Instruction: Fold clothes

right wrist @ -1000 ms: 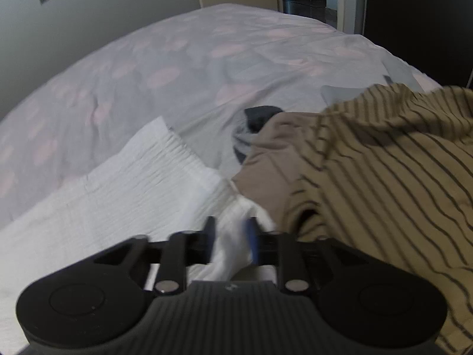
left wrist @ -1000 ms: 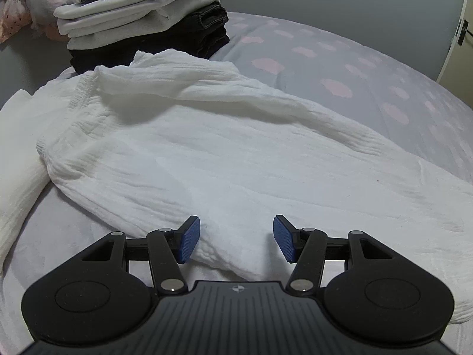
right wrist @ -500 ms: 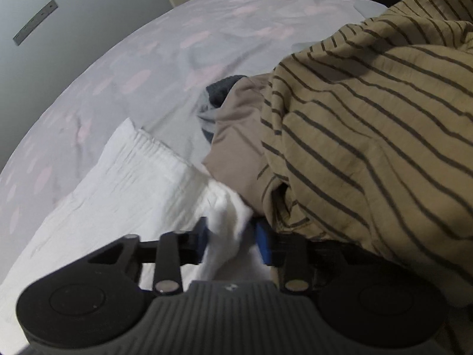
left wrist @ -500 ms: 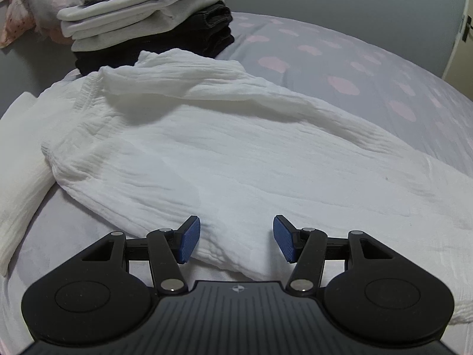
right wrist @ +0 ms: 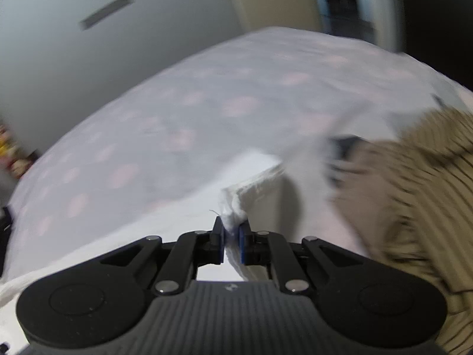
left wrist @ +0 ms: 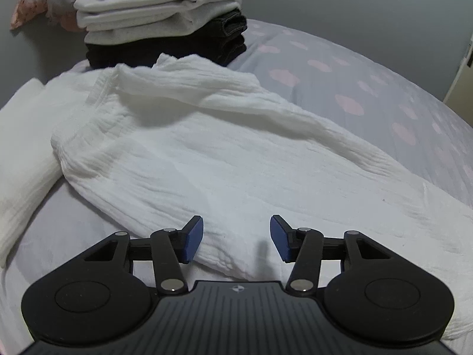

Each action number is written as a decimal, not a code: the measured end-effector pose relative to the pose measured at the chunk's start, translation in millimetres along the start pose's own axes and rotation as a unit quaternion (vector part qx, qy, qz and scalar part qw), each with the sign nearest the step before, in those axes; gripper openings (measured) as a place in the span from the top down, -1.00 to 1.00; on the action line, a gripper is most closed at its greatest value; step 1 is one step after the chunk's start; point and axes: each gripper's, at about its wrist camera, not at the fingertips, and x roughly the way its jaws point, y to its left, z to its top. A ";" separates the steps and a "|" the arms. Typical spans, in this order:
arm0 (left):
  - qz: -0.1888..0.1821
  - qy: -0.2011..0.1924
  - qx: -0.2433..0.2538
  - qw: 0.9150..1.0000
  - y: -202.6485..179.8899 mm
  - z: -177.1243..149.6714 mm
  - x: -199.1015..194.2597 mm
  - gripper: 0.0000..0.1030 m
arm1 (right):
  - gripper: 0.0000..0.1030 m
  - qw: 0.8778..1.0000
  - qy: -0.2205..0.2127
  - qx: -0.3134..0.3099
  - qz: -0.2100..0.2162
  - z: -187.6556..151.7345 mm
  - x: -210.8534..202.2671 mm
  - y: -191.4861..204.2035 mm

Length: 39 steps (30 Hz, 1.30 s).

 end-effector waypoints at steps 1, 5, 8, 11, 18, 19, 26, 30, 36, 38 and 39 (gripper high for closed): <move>-0.002 0.000 0.003 1.000 0.2 0.0 -1.0 -0.11 | 0.79 1.000 0.000 -0.014 0.011 -0.4 0.2 19.1; -0.029 0.007 -0.005 1.000 6.0 0.7 -4.2 -0.08 | 0.79 0.996 0.008 -0.069 0.059 -11.5 -0.9 99.9; -0.055 0.017 -0.018 0.998 13.2 2.3 -5.3 -0.08 | 0.79 0.990 0.022 -0.106 0.096 -30.6 0.4 157.7; -0.078 0.026 -0.028 0.996 19.7 3.9 -4.4 -0.11 | 0.79 0.980 0.048 -0.143 0.130 -60.2 4.8 206.4; -0.111 0.052 -0.054 0.991 26.6 4.4 0.6 -0.17 | 0.79 0.945 0.142 -0.262 0.136 -163.7 28.3 273.8; -0.115 0.053 -0.052 0.991 25.0 4.1 0.8 -0.17 | 0.79 0.940 0.153 -0.278 0.129 -177.5 31.9 276.5; -0.132 0.059 -0.039 0.989 8.8 1.2 1.9 -0.17 | 0.56 0.937 0.143 -0.292 0.127 -203.4 40.9 269.2; -0.137 0.049 -0.023 0.989 -7.8 1.2 -2.5 -0.17 | 0.27 0.939 0.121 -0.288 0.141 -201.9 21.1 255.0; -0.160 0.027 0.002 0.987 -25.0 -3.0 -14.1 -0.22 | -0.08 0.948 0.060 -0.301 0.087 -190.3 -9.2 240.0; -0.178 0.026 0.004 0.984 -26.0 -5.5 -16.0 -0.24 | -0.23 0.954 0.054 -0.286 0.075 -184.1 -10.9 229.7; -0.188 0.026 0.004 0.982 -26.5 -7.1 -16.8 -0.24 | -0.23 0.957 0.057 -0.275 0.069 -180.2 -9.7 223.9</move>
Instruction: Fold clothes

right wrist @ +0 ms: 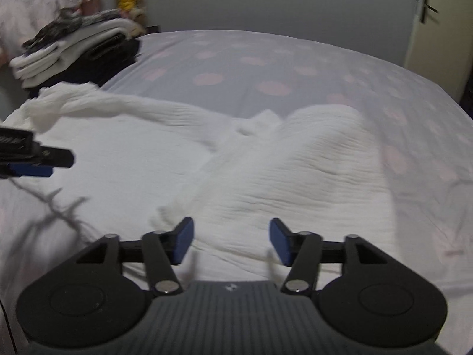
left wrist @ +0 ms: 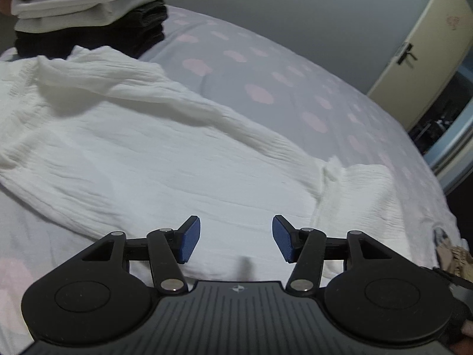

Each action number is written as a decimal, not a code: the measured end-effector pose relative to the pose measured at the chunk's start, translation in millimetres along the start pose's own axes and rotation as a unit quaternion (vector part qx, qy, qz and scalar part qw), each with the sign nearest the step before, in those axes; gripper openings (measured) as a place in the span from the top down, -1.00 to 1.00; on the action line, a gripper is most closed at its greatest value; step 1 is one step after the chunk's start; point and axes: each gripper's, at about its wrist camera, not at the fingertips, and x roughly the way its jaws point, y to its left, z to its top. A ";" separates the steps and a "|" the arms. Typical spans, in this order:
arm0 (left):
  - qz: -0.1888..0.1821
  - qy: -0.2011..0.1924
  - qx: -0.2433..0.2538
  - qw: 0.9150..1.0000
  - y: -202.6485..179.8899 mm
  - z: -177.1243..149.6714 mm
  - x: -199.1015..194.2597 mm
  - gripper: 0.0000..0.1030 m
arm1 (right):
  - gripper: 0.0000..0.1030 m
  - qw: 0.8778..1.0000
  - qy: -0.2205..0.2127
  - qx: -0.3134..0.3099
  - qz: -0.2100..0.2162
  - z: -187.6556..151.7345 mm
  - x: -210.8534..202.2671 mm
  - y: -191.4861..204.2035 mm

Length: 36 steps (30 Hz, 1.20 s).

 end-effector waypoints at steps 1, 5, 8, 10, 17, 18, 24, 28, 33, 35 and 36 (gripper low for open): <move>-0.010 0.002 0.001 1.000 -1.2 -1.6 0.1 -0.25 | -0.23 1.000 0.005 0.016 -0.004 0.5 1.9 -8.2; -0.042 0.019 0.021 0.999 -15.5 -6.6 8.0 -0.32 | -0.22 0.998 0.008 0.066 0.000 1.3 11.8 -41.6; -0.059 0.040 0.042 0.997 -33.8 -7.4 23.4 -0.34 | -0.20 0.996 0.002 0.092 -0.008 2.7 23.4 -56.9; -0.069 0.055 0.047 0.995 -45.1 -7.2 39.0 -0.36 | -0.19 0.994 -0.002 0.106 -0.011 4.5 30.0 -63.2; -0.125 0.131 -0.004 0.983 -58.3 4.7 116.4 -0.36 | -0.17 0.992 -0.026 0.123 0.005 5.9 31.7 -73.8; -0.128 0.135 -0.008 0.983 -58.9 8.3 124.3 -0.36 | -0.17 0.992 -0.027 0.123 0.005 5.9 33.3 -74.2; -0.155 0.155 0.007 0.976 -64.5 33.5 160.3 -0.36 | -0.17 0.990 -0.025 0.141 0.008 11.7 44.9 -81.7; -0.173 0.163 0.014 0.971 -74.6 40.1 178.1 -0.34 | -0.15 0.988 -0.021 0.150 0.010 13.7 53.6 -84.1; -0.169 0.148 0.016 0.974 -91.6 34.9 188.2 0.38 | -0.12 0.986 -0.022 0.165 0.008 14.7 59.5 -89.9; -0.162 0.139 0.013 0.977 -98.8 30.8 186.6 0.69 | -0.09 0.985 -0.023 0.171 0.006 14.5 60.7 -92.3; -0.157 0.129 0.017 0.979 -103.3 28.5 182.4 0.75 | -0.08 0.984 -0.024 0.174 0.005 14.4 61.0 -93.4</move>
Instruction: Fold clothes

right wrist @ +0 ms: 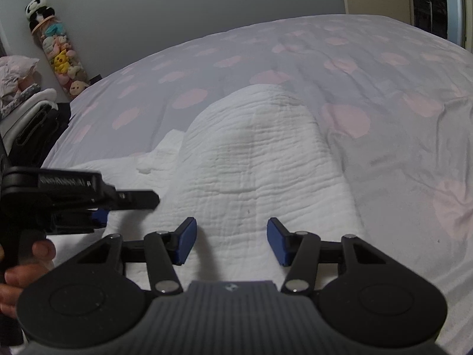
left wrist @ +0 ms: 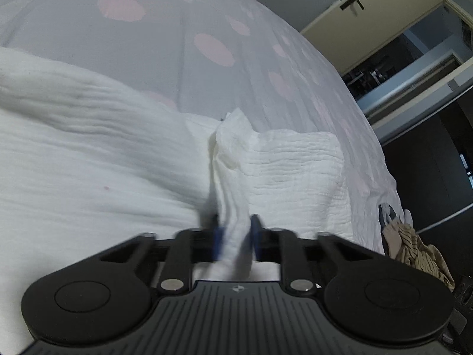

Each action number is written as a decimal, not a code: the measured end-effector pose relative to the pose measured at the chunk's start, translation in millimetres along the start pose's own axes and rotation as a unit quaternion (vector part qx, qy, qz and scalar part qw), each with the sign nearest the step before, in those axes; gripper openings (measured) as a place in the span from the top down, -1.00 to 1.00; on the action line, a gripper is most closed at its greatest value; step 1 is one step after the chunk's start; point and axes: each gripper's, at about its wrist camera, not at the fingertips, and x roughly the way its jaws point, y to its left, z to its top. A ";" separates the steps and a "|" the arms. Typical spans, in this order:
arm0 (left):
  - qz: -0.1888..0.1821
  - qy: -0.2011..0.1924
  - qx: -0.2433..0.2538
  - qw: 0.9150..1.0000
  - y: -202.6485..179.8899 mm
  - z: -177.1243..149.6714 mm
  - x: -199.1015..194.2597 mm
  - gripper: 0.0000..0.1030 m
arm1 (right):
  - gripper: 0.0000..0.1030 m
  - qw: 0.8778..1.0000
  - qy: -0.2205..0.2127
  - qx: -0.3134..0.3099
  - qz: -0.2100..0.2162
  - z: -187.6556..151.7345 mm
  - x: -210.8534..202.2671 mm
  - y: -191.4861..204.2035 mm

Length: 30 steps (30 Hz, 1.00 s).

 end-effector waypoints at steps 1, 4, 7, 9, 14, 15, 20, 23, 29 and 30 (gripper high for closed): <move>0.011 -0.011 0.009 1.000 -6.7 -2.1 -3.0 0.77 | -0.06 1.000 -0.001 0.003 -0.001 0.3 0.3 -1.1; 0.040 -0.036 0.036 0.998 -25.7 -3.7 -18.3 0.80 | -0.02 1.000 -0.011 0.010 -0.004 1.0 -3.2 -4.1; 0.072 -0.052 0.064 0.994 -43.9 -1.6 -36.9 0.81 | -0.01 0.999 -0.026 0.020 0.000 3.2 -10.8 -7.9; 0.095 -0.056 0.083 0.990 -54.6 1.9 -50.0 0.81 | -0.01 0.999 -0.037 0.025 0.007 5.0 -17.1 -10.0; 0.155 -0.063 0.125 0.978 -73.4 13.0 -92.7 0.81 | -0.02 0.998 -0.056 0.028 0.027 8.7 -28.6 -10.6; 0.168 -0.063 0.132 0.975 -74.7 16.2 -103.3 0.81 | -0.02 0.998 -0.055 0.029 0.030 8.5 -29.3 -10.5; 0.222 -0.067 0.146 0.962 -69.5 35.8 -161.1 0.80 | -0.02 0.997 -0.050 0.035 0.041 9.3 -29.4 -8.7; 0.258 -0.070 0.154 0.951 -59.8 48.4 -198.4 0.80 | -0.02 0.998 -0.047 0.026 0.038 8.1 -28.7 -4.5; 0.326 -0.065 0.148 0.932 -15.0 67.8 -252.1 0.80 | -0.02 0.999 -0.036 -0.002 0.033 3.1 -21.9 8.1; 0.336 -0.062 0.143 0.929 -2.9 69.4 -257.3 0.80 | -0.02 0.999 -0.034 -0.007 0.032 2.1 -20.0 10.2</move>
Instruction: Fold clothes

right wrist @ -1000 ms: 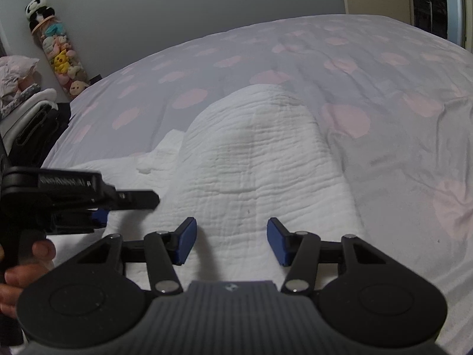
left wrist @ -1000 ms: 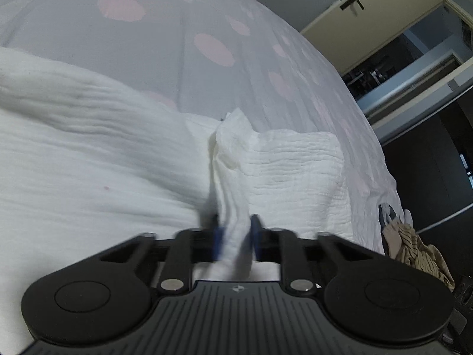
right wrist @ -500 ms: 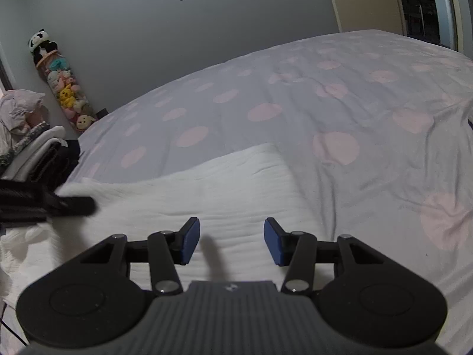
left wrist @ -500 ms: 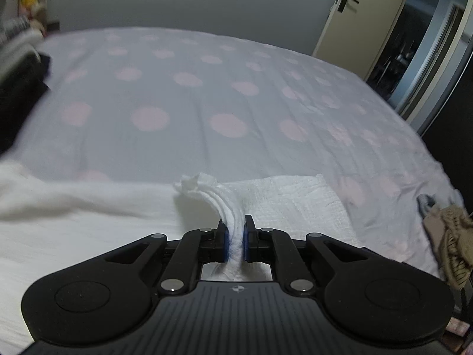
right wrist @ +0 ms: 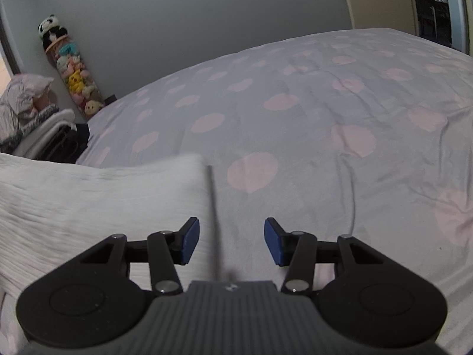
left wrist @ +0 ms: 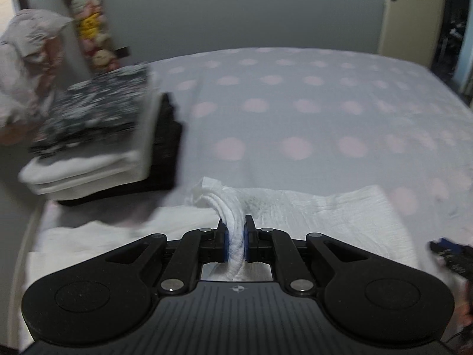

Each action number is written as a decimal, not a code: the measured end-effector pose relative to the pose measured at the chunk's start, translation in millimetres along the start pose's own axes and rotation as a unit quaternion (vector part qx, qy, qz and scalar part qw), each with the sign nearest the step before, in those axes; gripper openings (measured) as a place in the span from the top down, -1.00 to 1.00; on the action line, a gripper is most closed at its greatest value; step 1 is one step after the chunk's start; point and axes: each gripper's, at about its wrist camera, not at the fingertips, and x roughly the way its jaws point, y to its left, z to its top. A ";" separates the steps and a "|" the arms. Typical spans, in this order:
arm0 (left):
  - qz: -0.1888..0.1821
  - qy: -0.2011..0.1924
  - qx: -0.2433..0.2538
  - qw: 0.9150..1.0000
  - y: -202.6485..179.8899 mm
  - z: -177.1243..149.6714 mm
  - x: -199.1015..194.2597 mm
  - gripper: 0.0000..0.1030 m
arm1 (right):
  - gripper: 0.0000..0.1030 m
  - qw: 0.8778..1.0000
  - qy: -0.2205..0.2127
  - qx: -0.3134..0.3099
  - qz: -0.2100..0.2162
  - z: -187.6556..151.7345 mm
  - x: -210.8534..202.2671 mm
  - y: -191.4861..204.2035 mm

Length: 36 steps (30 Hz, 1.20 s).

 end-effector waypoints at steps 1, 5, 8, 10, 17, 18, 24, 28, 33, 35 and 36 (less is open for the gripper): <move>0.010 0.006 -0.003 1.000 12.5 -2.6 4.2 0.80 | -0.02 1.000 0.002 -0.005 -0.001 -1.0 2.1 1.9; 0.046 0.029 -0.025 0.998 62.3 -20.4 30.6 0.80 | -0.02 1.000 0.006 -0.024 -0.005 -6.2 8.9 8.2; 0.060 0.048 -0.051 0.996 93.9 -38.4 59.3 0.79 | -0.02 0.999 0.002 -0.037 -0.002 -9.2 13.2 12.9; 0.059 0.054 -0.067 0.995 106.9 -53.7 74.7 0.77 | -0.02 0.999 0.000 -0.042 0.002 -10.9 17.8 15.9; 0.094 0.062 -0.114 0.987 128.3 -87.2 110.9 0.49 | -0.02 0.998 0.011 -0.046 0.039 -18.7 33.9 24.7; 0.097 0.050 -0.127 0.986 131.0 -90.6 107.3 0.42 | -0.02 0.998 0.010 -0.042 0.043 -18.8 34.6 24.4; 0.115 -0.066 -0.239 0.962 130.9 -125.4 52.9 -0.21 | -0.02 0.998 0.010 0.005 0.063 -16.7 35.1 18.9; 0.131 -0.075 -0.302 0.941 111.5 -161.5 27.2 -0.30 | -0.02 0.996 0.023 0.032 0.081 -18.6 34.2 17.4; 0.063 -0.021 -0.468 0.881 103.1 -215.1 40.6 -0.30 | -0.18 0.993 0.031 0.042 0.105 -26.5 29.6 23.6; 0.043 0.000 -0.501 0.864 102.9 -225.9 53.0 -0.30 | -0.36 0.992 0.032 0.048 0.115 -31.2 26.6 27.4; 0.040 0.004 -0.496 0.867 102.9 -226.3 58.7 -0.30 | -0.42 0.991 0.035 0.051 0.121 -33.8 25.3 28.8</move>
